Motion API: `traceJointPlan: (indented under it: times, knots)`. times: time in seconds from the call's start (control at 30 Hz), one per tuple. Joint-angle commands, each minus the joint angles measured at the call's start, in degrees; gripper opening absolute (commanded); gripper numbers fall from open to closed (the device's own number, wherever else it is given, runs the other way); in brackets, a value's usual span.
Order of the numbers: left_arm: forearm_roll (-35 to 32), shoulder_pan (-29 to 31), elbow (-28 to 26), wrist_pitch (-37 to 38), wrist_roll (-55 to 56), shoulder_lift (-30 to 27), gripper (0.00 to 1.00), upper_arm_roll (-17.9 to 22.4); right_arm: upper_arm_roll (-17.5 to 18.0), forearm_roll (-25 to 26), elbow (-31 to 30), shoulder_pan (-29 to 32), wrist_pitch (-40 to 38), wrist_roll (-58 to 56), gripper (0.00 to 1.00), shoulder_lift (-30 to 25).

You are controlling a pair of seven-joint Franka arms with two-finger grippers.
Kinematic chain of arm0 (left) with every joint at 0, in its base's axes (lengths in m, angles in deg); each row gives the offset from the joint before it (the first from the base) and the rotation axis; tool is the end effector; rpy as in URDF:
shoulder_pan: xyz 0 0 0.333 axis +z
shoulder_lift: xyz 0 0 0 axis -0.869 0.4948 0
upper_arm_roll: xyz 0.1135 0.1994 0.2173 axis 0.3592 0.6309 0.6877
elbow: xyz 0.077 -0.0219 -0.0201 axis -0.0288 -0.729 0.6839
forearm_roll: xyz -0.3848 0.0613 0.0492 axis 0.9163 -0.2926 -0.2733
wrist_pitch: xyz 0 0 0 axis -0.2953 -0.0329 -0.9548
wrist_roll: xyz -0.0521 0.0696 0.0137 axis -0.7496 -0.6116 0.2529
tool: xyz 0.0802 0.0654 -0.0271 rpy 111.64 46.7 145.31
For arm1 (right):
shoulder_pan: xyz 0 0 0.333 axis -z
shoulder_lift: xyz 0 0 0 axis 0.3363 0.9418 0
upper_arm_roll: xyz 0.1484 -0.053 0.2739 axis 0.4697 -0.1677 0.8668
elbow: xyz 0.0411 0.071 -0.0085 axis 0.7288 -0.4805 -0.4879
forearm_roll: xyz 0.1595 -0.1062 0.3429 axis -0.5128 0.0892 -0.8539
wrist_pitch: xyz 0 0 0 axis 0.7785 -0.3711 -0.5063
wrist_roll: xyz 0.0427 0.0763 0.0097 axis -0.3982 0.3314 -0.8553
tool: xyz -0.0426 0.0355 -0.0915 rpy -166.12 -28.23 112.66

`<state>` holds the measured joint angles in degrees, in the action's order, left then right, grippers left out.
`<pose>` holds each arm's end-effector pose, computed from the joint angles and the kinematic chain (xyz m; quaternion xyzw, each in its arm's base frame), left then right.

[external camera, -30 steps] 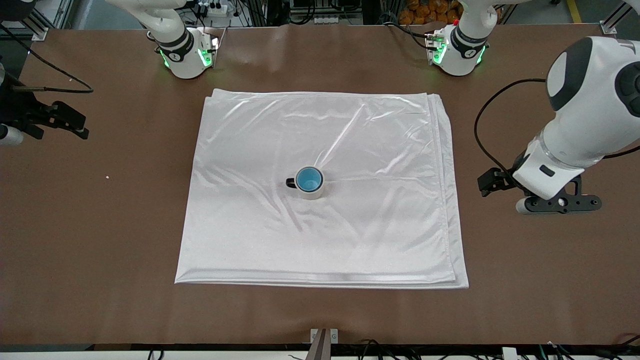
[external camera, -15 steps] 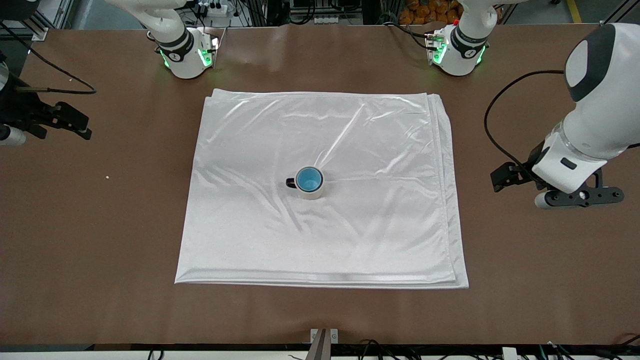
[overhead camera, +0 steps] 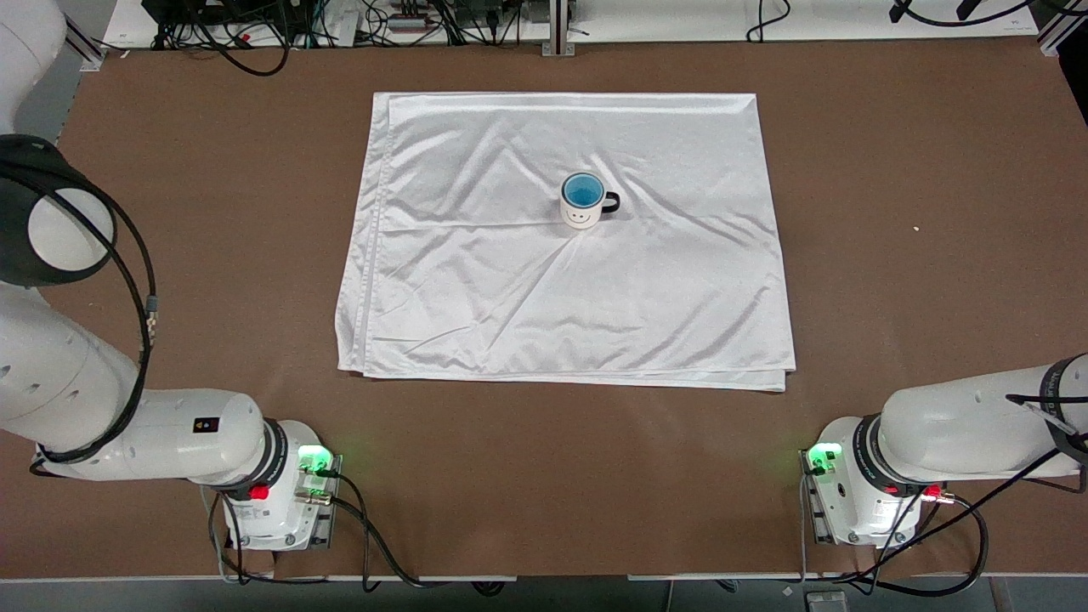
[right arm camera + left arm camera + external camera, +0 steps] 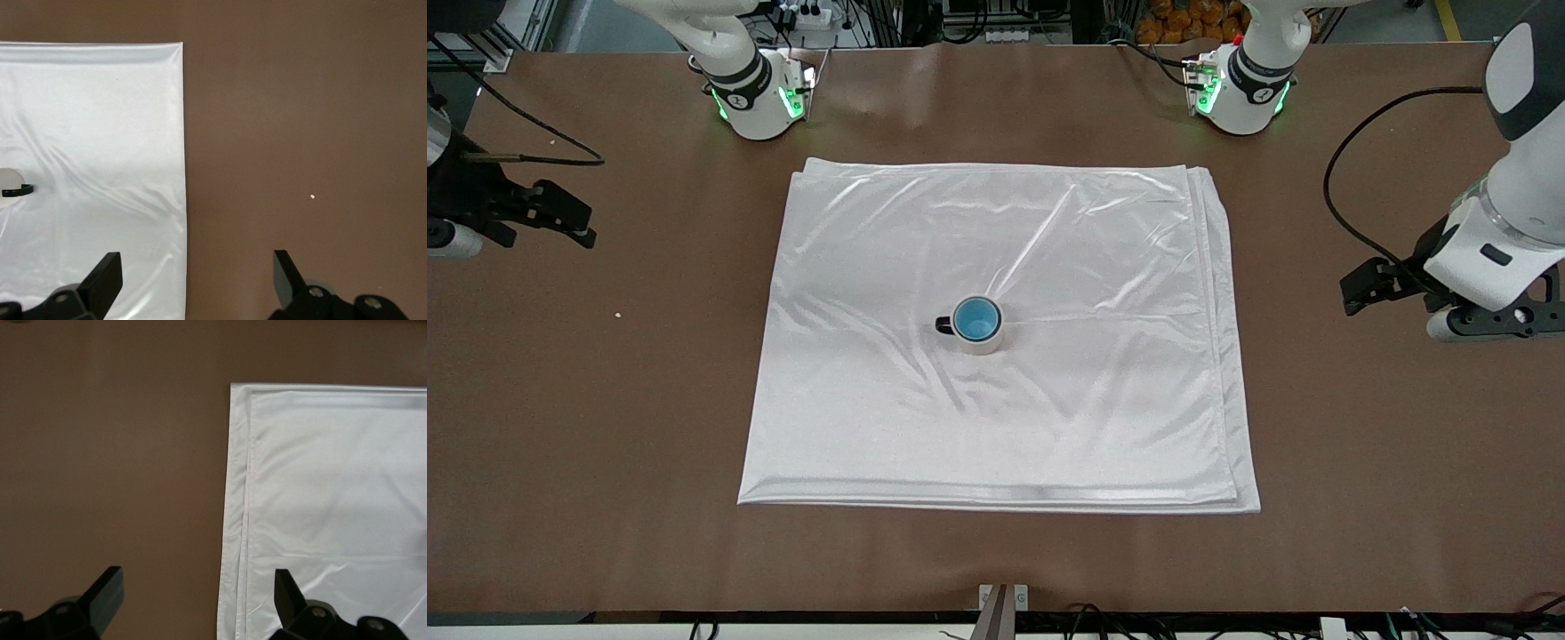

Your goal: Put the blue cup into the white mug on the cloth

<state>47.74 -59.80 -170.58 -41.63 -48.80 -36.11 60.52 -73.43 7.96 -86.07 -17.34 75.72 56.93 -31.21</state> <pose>0.6138 -0.0843 0.5867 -0.9995 0.0016 -0.0290 0.0140 0.5491 0.0206 0.6283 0.9999 -0.0086 0.0105 0.0090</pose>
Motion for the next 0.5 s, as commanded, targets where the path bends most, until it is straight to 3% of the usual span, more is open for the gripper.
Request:
traceJointPlan:
  times: [0.0,0.47]
  knots:
    - [4.16,-0.63,-1.57,0.23,-6.52,-2.27,1.0,4.14,0.14,-0.11,-1.29,-0.12,0.02,1.2,1.0,-1.69]
    - [4.34,0.07,-4.56,0.32,-7.06,-5.43,1.0,4.06,0.23,-0.55,-1.55,-0.2,0.38,1.2,1.0,-1.6]
